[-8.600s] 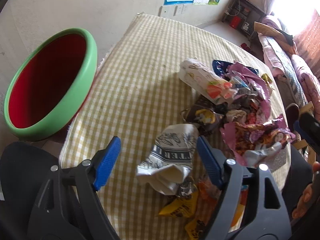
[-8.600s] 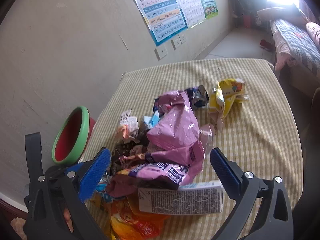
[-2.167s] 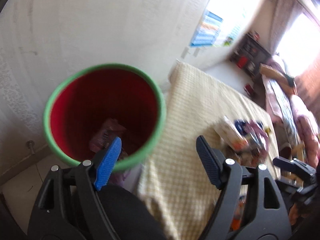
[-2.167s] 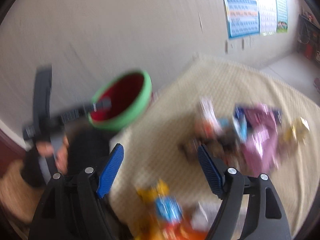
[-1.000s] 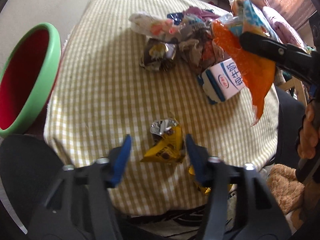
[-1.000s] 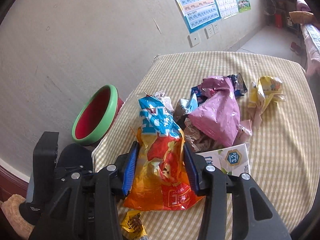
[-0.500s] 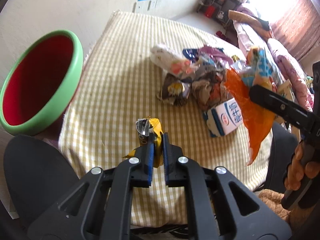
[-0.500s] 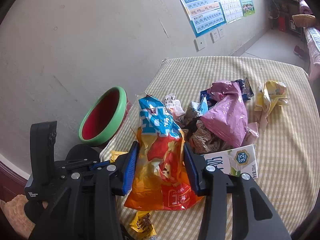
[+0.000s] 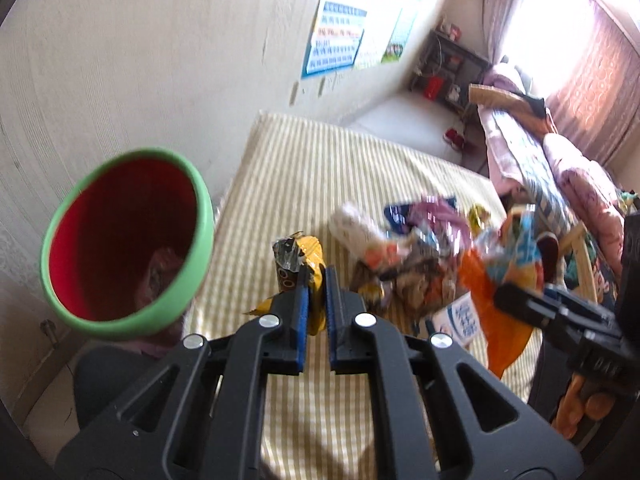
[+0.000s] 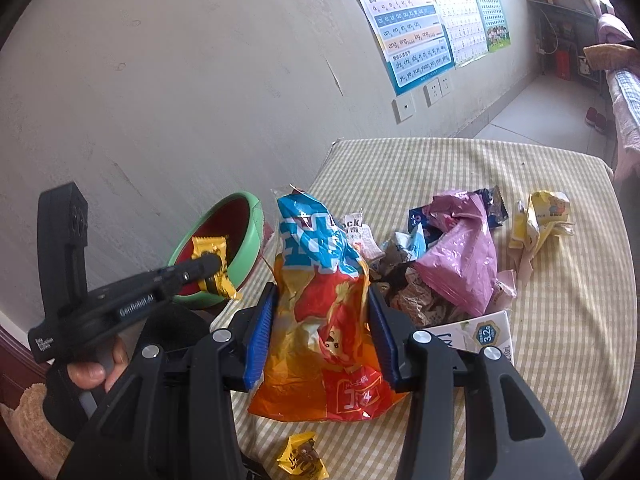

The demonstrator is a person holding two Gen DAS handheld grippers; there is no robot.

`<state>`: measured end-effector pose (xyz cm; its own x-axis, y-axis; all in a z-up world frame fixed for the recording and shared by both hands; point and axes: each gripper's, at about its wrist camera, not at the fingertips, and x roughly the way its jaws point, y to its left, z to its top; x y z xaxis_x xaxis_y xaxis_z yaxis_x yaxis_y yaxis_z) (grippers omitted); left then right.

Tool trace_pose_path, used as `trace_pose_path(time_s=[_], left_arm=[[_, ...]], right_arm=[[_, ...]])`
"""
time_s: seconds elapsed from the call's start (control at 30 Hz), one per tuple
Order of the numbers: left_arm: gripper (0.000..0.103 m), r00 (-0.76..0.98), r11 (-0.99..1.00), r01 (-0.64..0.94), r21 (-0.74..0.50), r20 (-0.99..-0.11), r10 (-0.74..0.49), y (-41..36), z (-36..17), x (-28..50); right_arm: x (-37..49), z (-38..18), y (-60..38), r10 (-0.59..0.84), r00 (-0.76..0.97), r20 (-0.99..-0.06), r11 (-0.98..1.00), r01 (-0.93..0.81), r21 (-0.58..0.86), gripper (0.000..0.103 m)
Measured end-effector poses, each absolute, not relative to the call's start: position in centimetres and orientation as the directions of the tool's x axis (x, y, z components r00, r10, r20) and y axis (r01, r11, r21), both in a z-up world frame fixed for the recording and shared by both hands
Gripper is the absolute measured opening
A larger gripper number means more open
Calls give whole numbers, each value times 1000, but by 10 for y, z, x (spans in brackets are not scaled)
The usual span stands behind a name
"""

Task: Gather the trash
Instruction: 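Move both held wrappers over the bin and open both grippers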

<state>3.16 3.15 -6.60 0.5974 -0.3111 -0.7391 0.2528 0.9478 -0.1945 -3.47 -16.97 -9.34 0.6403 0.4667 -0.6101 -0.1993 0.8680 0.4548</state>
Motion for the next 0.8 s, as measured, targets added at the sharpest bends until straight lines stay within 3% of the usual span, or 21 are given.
trace_pose_path(time_s=[0.27,0.8], left_arm=[[7,683,962,229,-150,-679,-268,41,-42,34],[7,685,968,177,-177,-684,-250,69,-52,34]], right_arm=[[-32,-81,-160,438,669,-601,887,-210,412,45],[-15,-76,-127,452,642,-619,889,-270,370,45]])
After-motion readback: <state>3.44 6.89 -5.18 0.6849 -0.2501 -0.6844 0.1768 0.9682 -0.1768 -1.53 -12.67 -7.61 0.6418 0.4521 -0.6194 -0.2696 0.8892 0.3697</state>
